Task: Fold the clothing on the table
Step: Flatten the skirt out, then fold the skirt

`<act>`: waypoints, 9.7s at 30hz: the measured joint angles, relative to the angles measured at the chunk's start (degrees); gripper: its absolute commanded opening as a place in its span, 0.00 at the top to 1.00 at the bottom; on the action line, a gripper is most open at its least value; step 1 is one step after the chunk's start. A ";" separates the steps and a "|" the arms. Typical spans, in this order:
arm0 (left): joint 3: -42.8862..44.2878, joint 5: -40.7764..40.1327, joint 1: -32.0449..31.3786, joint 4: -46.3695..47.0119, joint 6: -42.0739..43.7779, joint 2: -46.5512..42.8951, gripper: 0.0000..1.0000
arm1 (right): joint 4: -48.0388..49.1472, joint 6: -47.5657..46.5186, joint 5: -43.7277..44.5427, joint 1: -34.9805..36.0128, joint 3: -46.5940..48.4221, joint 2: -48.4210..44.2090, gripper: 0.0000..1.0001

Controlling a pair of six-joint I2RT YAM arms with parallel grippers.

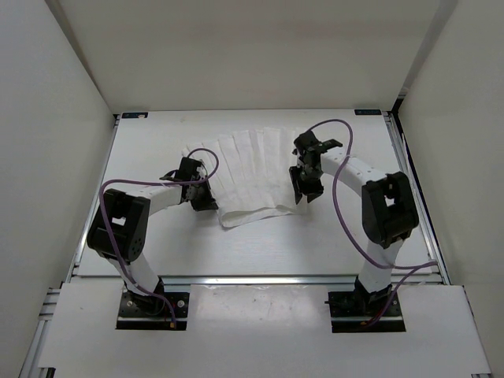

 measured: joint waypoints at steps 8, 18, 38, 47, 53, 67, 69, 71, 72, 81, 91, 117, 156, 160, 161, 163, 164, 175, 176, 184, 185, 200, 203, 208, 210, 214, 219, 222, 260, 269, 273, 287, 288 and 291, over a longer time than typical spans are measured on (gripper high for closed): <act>-0.35 0.02 0.00 -0.02 0.04 -0.31 1.00 | 0.66 5.31 -3.56 -4.39 3.63 8.15 0.57; -0.92 0.59 0.42 0.00 0.11 -0.74 1.00 | 1.90 9.14 -6.58 -5.11 3.67 9.66 0.64; -1.42 3.02 2.49 0.33 0.46 -0.74 1.00 | -1.18 9.88 -2.08 -2.99 6.49 10.32 1.00; -3.41 9.18 1.53 4.15 -1.14 -1.01 0.55 | 4.55 11.06 -11.10 -15.15 -7.74 -6.71 1.00; -3.63 12.33 0.11 3.08 -1.49 -1.27 0.54 | 6.99 12.57 -16.79 -19.65 -16.11 -7.72 1.00; -5.90 12.87 -7.13 -1.25 -3.48 -5.55 0.60 | 9.20 12.92 -19.69 -19.78 -16.46 -7.72 1.00; -6.60 12.15 -6.82 -2.19 -3.50 -7.10 0.60 | 9.20 12.92 -19.71 -19.78 -16.46 -7.72 1.00; -7.72 11.89 -6.38 -2.51 -3.58 -8.79 0.60 | 9.20 12.92 -19.71 -19.76 -16.46 -7.72 1.00; -8.37 11.80 -6.27 -2.47 -3.72 -9.49 0.60 | 9.20 12.92 -19.69 -19.74 -16.46 -7.72 1.00; -11.87 11.74 -6.12 -0.61 -6.40 -9.79 0.60 | 9.16 12.90 -19.65 -19.28 -16.44 -7.72 1.00; -9.75 11.85 -6.58 1.44 -7.89 -8.74 0.60 | 9.11 12.92 -19.47 -18.88 -16.46 -7.72 0.99; 1.55 1.88 -17.03 -4.66 -1.07 0.04 0.60 | 9.22 13.99 -19.54 -18.25 -16.98 -10.01 1.00; -8.41 -2.93 -5.99 -5.20 8.61 -10.64 0.96 | 12.20 17.68 -26.10 -18.67 -28.70 -13.86 1.00; -9.11 -1.25 -4.83 -6.01 9.25 -11.50 0.52 | 11.91 17.38 -25.09 -18.69 -28.79 -14.43 1.00; -9.51 -0.72 -4.04 -6.34 9.11 -12.20 0.46 | 11.76 17.33 -24.44 -18.82 -28.85 -14.49 1.00; -10.49 -0.20 -1.90 -6.97 8.72 -13.77 0.44 | 11.69 17.25 -23.41 -19.04 -29.16 -14.62 1.00; -10.86 0.35 -0.61 -7.32 8.35 -14.38 0.43 | 11.54 17.25 -23.12 -19.08 -29.35 -14.62 1.00; -14.97 8.81 5.95 -2.25 2.45 -15.52 0.42 | 10.45 16.22 -22.25 -19.37 -30.01 -15.32 0.63; -15.76 10.12 6.10 -0.96 1.25 -15.58 0.42 | 10.47 16.17 -22.25 -19.30 -30.01 -15.58 0.62; -18.08 14.67 4.20 5.88 -5.55 -14.32 0.42 | 10.99 16.33 -22.29 -18.71 -31.23 -16.13 0.61; -18.08 15.06 3.76 6.78 -6.21 -13.84 0.42 | 11.17 16.44 -22.43 -18.51 -31.93 -16.13 0.61; -16.37 13.55 -2.95 13.84 -8.66 -7.76 0.90 | 17.22 19.69 -25.09 -16.63 -33.55 -12.15 0.70; -15.82 13.66 -3.82 14.67 -8.76 -6.58 1.00 | 17.97 20.15 -25.35 -16.48 -33.55 -12.13 0.89; -14.99 13.77 -3.17 13.49 -7.80 -6.47 1.00 | 17.79 20.72 -24.72 -16.48 -33.38 -12.46 1.00; -13.62 13.75 -1.70 10.69 -6.62 -6.60 1.00 | 16.55 20.68 -24.20 -16.65 -32.28 -13.29 1.00; -7.78 15.85 1.88 4.68 -4.48 -7.41 1.00 | 13.00 20.02 -24.41 -17.18 -23.93 -14.69 1.00; 3.52 19.58 5.27 2.99 -2.95 -7.93 1.00 | 12.59 17.94 -23.80 -18.29 -10.75 -14.88 1.00; 4.55 24.33 7.48 8.79 -5.18 -7.93 1.00 | 15.04 16.59 -23.17 -18.53 -8.31 -15.23 1.00; -6.40 35.12 11.63 2.27 -6.88 -21.07 1.00 | 11.52 13.03 -35.28 -20.65 -19.89 -26.45 1.00; 30.34 32.63 12.22 13.11 -15.26 4.70 1.00 | 11.15 8.44 -26.49 -20.52 31.28 3.45 1.00; 38.12 34.84 13.18 18.84 -18.16 4.48 1.00 | 13.60 6.56 -25.09 -20.13 38.18 0.90 1.00; -1.09 44.04 18.25 26.95 -25.44 -10.12 1.00 | 15.32 7.15 -26.62 -13.00 -12.28 -21.92 1.00; -2.78 45.51 18.93 30.71 -29.24 -12.31 1.00 | 13.51 7.06 -24.24 -9.86 -13.11 -25.79 0.99; -4.07 48.37 19.82 50.86 -44.19 -18.05 1.00 | 10.73 7.26 -17.40 -0.28 -11.96 -39.32 1.00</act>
